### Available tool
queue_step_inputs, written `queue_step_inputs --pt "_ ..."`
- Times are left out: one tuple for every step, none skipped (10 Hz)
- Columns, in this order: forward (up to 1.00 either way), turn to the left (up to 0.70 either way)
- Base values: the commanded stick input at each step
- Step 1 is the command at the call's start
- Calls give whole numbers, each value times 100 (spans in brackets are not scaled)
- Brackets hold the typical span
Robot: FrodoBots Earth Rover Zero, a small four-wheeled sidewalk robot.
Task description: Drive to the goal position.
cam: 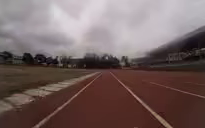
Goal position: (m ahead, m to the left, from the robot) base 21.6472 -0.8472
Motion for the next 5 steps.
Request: queue_step_inputs --pt "100 0" --pt "100 0" --pt "100 0" --pt "100 0" --pt "100 0"
